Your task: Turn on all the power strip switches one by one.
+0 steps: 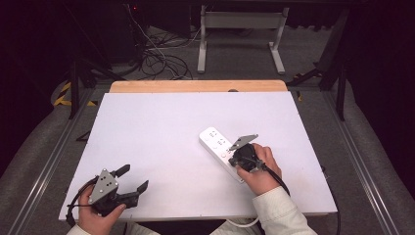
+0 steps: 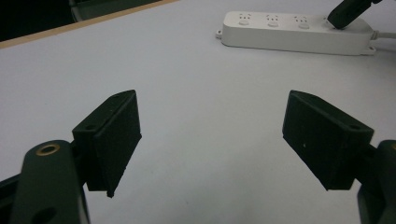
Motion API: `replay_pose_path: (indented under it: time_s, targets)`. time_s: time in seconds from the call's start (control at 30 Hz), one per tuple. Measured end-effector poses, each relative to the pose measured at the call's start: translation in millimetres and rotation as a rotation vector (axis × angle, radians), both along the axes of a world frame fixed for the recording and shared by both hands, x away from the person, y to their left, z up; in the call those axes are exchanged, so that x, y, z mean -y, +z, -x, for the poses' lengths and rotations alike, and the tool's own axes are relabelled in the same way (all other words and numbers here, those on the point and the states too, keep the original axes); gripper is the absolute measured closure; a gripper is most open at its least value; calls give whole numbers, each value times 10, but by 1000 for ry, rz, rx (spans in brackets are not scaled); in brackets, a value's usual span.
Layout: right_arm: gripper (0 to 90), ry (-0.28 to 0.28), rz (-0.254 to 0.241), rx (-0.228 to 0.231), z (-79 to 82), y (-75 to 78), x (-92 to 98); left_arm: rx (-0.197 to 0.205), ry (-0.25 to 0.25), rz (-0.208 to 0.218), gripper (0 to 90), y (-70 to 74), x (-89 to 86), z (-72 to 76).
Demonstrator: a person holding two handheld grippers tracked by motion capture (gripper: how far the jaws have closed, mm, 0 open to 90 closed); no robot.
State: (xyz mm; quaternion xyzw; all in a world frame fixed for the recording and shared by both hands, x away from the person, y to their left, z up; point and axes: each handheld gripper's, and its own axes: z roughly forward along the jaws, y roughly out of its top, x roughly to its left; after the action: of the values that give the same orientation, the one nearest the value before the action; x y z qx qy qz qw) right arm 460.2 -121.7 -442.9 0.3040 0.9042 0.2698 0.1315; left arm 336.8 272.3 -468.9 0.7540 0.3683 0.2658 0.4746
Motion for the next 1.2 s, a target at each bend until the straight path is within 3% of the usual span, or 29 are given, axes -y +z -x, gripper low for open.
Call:
replay_pose_path:
  time_s: [0.57,0.73,0.93,1.0,1.1,1.2]
  targets:
    - [900,-13,82,5,14,23,-102,6,2,0,198,2,-3,3]
    - [900,-22,64,-23,-18,16,-82,5,2,2,198,2,-1,5]
    - [900,-11,67,-12,-11,21,-83,4,3,6,198,4,-2,9]
    - [900,-6,37,-5,-8,35,-41,5,3,4,198,6,-8,6]
    - [900,10,-72,31,3,108,41,2,3,6,198,3,-9,-4]
    - [900,2,-104,71,14,228,57,-2,3,3,198,-2,-3,-9]
